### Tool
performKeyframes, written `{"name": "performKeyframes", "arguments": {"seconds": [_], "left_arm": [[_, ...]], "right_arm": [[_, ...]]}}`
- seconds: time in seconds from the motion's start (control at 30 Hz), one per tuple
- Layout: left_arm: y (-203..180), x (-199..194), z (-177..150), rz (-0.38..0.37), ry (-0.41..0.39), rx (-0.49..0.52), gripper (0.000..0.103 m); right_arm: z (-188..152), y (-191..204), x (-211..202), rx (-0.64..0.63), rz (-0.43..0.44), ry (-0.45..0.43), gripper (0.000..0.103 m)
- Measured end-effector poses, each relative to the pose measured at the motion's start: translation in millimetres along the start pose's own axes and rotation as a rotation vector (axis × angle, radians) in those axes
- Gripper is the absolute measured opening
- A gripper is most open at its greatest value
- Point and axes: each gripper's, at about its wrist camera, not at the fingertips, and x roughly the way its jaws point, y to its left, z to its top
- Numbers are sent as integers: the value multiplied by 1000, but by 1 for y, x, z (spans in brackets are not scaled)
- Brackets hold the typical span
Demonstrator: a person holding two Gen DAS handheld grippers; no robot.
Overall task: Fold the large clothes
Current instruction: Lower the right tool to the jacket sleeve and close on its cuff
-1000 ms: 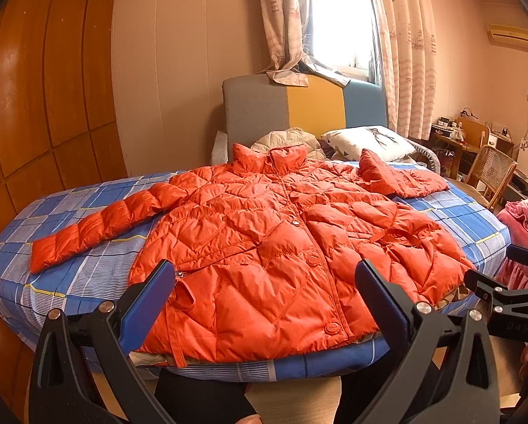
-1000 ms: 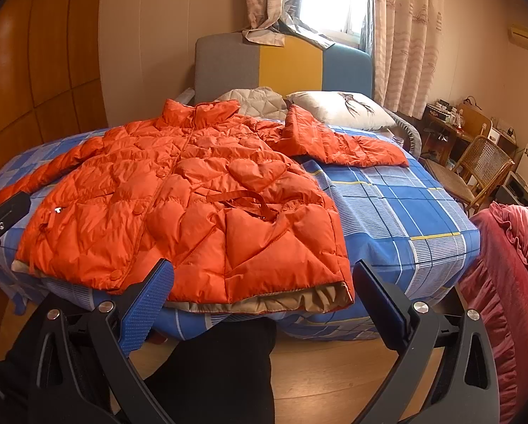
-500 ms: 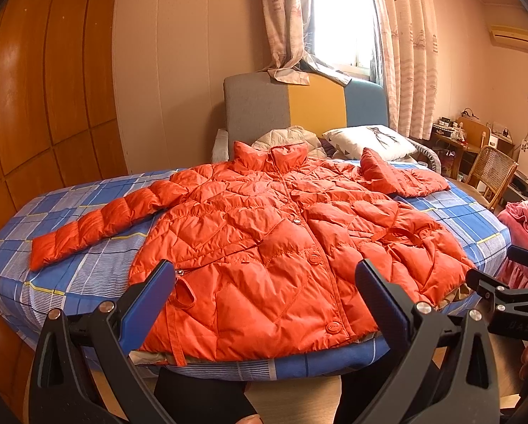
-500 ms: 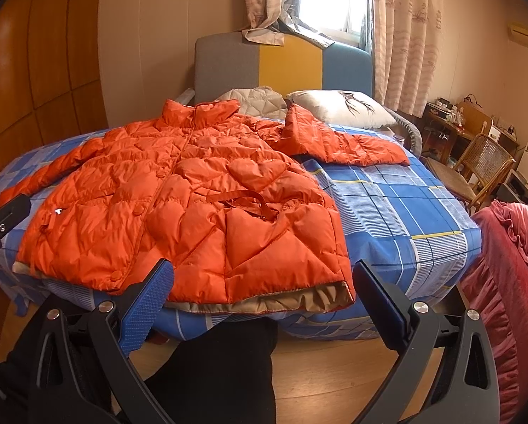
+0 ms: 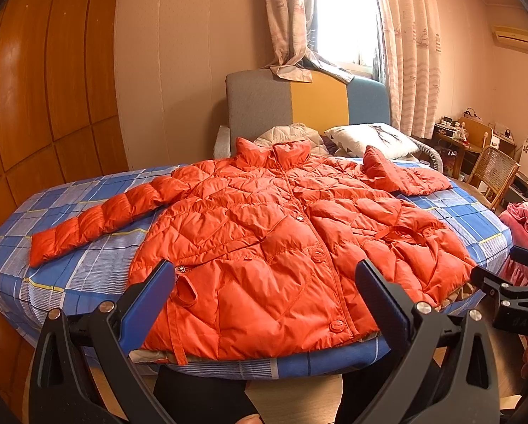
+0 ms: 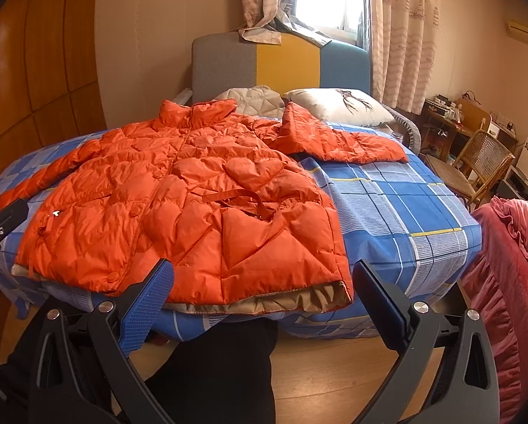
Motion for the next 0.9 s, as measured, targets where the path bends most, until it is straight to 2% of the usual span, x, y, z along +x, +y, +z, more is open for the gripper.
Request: {"name": "performKeyframes", "arguments": {"seconds": [0.2,0.33,0.4,0.47,0.5,0.53,0.67,0.73,0.77,0.8,0.83,0.9], "left_arm": [[6,7,-1,-12,13,3,101],[27,23,0,-24,48,-5,101],[42,36,-1,30,68,-1,101],[55,48,-2,35,87,-9,101],[62,56,-4,51,106,-13,101],[70,64,-6,63,124,-19,101],[85,93,-13,43,194,-30,101],[88,105,-18,66,219,-8,101],[90,109,-20,68,229,3,101],[91,114,-22,72,239,13,101],[93,119,-26,92,254,29,101],[97,126,-34,94,292,32,100]], "right_arm": [[2,-6,4,9,11,12,100],[15,-33,19,92,42,60,100],[21,-48,33,127,45,95,100],[25,-58,52,130,43,126,100],[26,-62,64,132,47,151,97],[25,-66,77,137,55,183,89],[17,-69,116,151,90,275,76],[14,-65,120,141,97,285,51],[13,-62,119,136,112,282,44],[13,-59,117,119,111,276,30],[13,-58,115,107,107,272,22],[11,-60,109,95,109,274,13]]}}
